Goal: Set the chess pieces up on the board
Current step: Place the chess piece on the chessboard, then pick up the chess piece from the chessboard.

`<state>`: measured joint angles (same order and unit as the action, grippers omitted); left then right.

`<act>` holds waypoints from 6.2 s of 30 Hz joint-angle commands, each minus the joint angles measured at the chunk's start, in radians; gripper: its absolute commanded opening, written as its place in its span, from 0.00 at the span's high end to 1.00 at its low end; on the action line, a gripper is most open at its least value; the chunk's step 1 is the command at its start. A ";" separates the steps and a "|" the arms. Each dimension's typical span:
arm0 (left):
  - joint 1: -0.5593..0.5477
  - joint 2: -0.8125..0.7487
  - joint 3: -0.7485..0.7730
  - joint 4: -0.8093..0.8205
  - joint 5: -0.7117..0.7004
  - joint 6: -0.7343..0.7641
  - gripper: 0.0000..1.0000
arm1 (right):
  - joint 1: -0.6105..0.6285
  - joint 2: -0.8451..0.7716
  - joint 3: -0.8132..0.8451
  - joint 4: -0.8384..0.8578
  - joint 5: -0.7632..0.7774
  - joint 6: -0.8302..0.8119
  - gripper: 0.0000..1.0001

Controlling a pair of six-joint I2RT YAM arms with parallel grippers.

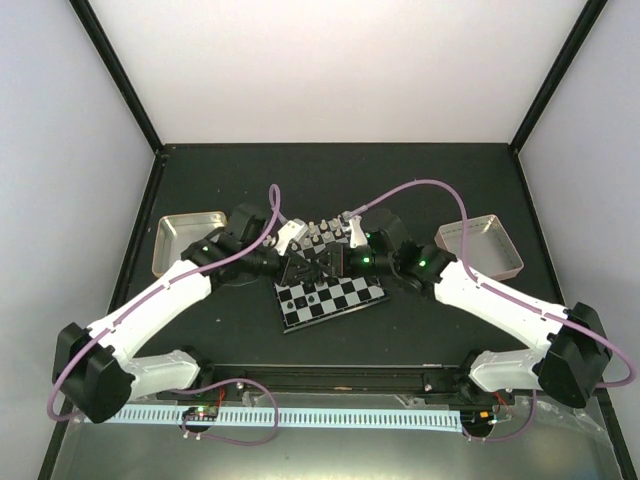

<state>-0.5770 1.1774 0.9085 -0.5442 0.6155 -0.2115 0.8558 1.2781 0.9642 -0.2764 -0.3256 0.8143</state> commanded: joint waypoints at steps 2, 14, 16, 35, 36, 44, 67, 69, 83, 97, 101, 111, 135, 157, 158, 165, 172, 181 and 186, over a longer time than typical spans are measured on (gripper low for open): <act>0.003 -0.055 -0.027 0.102 0.081 0.018 0.94 | -0.007 0.008 0.036 -0.012 -0.041 0.047 0.64; 0.003 -0.129 -0.062 0.177 0.029 -0.014 0.95 | -0.007 0.017 0.010 0.028 -0.141 0.139 0.81; 0.003 -0.134 -0.063 0.180 0.013 -0.018 0.94 | -0.007 0.015 0.003 0.049 -0.171 0.155 0.85; 0.004 -0.360 -0.159 0.166 -0.428 -0.212 0.31 | 0.012 0.004 0.021 0.017 0.136 -0.194 0.99; 0.005 -0.397 -0.177 0.168 -0.497 -0.233 0.30 | 0.021 0.013 0.024 0.020 0.154 -0.221 0.99; 0.005 -0.646 -0.232 0.181 -0.736 -0.301 0.28 | 0.179 0.128 0.024 0.054 0.338 -0.369 0.99; 0.005 -0.851 -0.234 -0.023 -0.824 -0.172 0.26 | 0.462 0.528 0.077 0.218 0.711 -0.262 0.99; 0.006 -0.856 -0.235 -0.022 -0.820 -0.168 0.25 | 0.463 0.534 0.075 0.215 0.715 -0.247 0.99; 0.006 -0.878 -0.235 -0.023 -0.817 -0.170 0.25 | 0.464 0.516 0.052 0.185 0.688 -0.231 0.96; 0.005 -0.858 -0.237 -0.021 -0.807 -0.178 0.25 | 0.465 0.513 0.039 0.174 0.657 -0.199 0.89; 0.005 -0.855 -0.238 -0.022 -0.807 -0.181 0.25 | 0.465 0.510 0.051 0.162 0.637 -0.188 0.84; 0.005 -0.839 -0.237 -0.023 -0.797 -0.181 0.25 | 0.456 0.400 0.082 0.100 0.659 -0.165 0.63; 0.005 -0.487 -0.265 0.193 -0.578 -0.229 0.24 | -0.027 0.297 0.050 -0.191 0.427 -0.150 0.62; 0.005 -0.532 -0.176 0.113 -0.672 -0.122 0.30 | -0.027 0.582 0.308 -0.323 0.551 -0.190 0.83; 0.005 -0.530 -0.176 0.113 -0.673 -0.121 0.30 | -0.028 0.591 0.315 -0.329 0.556 -0.190 0.83; 0.005 -0.534 -0.176 0.113 -0.678 -0.120 0.31 | -0.028 0.634 0.360 -0.367 0.563 -0.190 0.95; 0.005 -0.543 -0.176 0.105 -0.685 -0.126 0.30 | -0.027 0.632 0.365 -0.386 0.565 -0.179 0.84; 0.006 -0.548 -0.180 0.104 -0.685 -0.127 0.30 | -0.027 0.645 0.350 -0.372 0.546 -0.172 0.84; 0.005 -0.547 -0.181 0.103 -0.685 -0.130 0.30 | -0.028 0.653 0.345 -0.359 0.532 -0.163 0.91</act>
<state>-0.5770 0.6407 0.6880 -0.4267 -0.0532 -0.3496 0.8307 1.9163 1.3136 -0.6430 0.2115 0.6346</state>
